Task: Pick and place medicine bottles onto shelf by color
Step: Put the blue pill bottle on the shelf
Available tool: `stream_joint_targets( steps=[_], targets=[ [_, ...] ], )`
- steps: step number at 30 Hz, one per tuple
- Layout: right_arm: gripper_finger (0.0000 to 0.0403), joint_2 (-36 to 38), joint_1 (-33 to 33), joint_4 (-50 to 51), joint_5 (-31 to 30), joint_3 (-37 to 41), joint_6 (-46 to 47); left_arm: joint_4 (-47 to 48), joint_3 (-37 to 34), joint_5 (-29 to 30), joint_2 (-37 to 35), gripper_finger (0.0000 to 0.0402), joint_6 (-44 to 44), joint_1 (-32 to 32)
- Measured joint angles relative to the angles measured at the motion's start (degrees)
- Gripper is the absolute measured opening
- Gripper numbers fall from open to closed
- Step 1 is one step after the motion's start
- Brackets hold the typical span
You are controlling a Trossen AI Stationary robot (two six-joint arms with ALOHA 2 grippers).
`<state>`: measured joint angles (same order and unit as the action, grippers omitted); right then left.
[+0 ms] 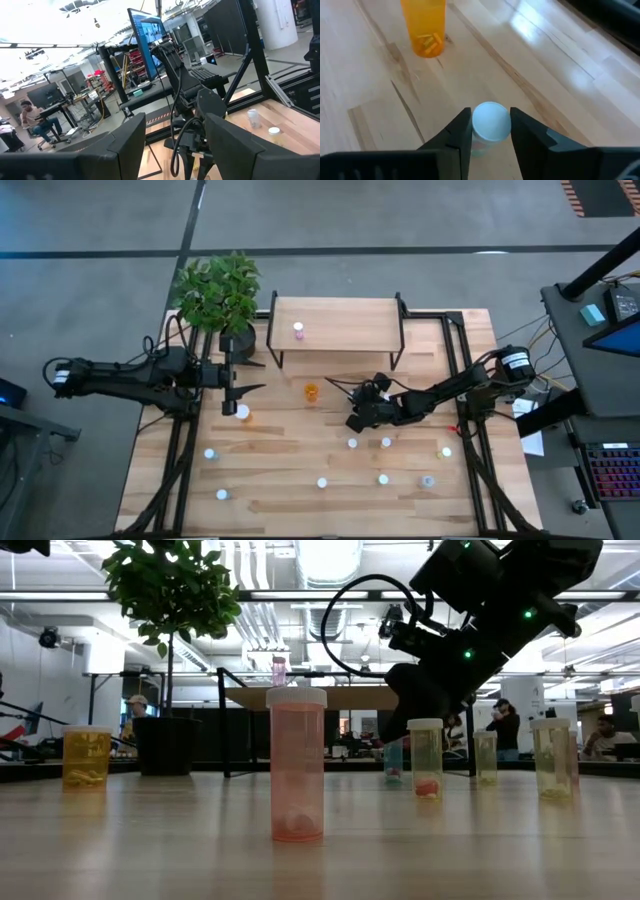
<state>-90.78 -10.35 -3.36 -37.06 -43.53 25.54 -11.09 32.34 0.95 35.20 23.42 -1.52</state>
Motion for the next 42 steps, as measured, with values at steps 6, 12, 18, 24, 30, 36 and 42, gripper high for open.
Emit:
stream_joint_targets(
  steps=[6, 12, 18, 24, 30, 36, 42],
  targets=[
    [0.0120, 0.7, -0.1, 0.2, 3.4, -0.6, 0.1, 0.0, 0.0, 0.0, -0.1, 0.0190, 0.0, 0.0],
    [0.0116, 4.1, -0.2, 2.0, 14.7, -5.8, -1.9, 0.0, 0.0, 0.0, 0.0, 0.0190, 0.0, 0.0],
    [0.0112, 6.8, 1.1, 16.8, 14.1, -19.5, -6.4, 0.0, 0.0, 0.0, 0.6, 0.0190, 0.0, 0.0],
    [0.0111, 7.1, 8.0, 32.4, 12.5, -33.7, -11.4, -0.3, 0.0, 0.0, 0.9, 0.0190, 0.0, 0.0],
    [0.0111, 7.1, 19.4, 34.1, 13.7, -39.9, -18.3, -0.3, 0.0, 0.0, 0.8, 0.0190, 0.0, 0.0],
    [0.0110, 4.7, 32.3, 34.7, 17.7, -42.1, -20.4, -0.3, 0.0, 0.2, 0.9, 0.0190, 0.0, 0.0],
    [0.0110, 2.5, 40.2, 36.2, 18.0, -42.3, -22.1, -0.2, 0.0, 1.0, 0.9, 0.0190, 0.0, 0.0]
  ],
)
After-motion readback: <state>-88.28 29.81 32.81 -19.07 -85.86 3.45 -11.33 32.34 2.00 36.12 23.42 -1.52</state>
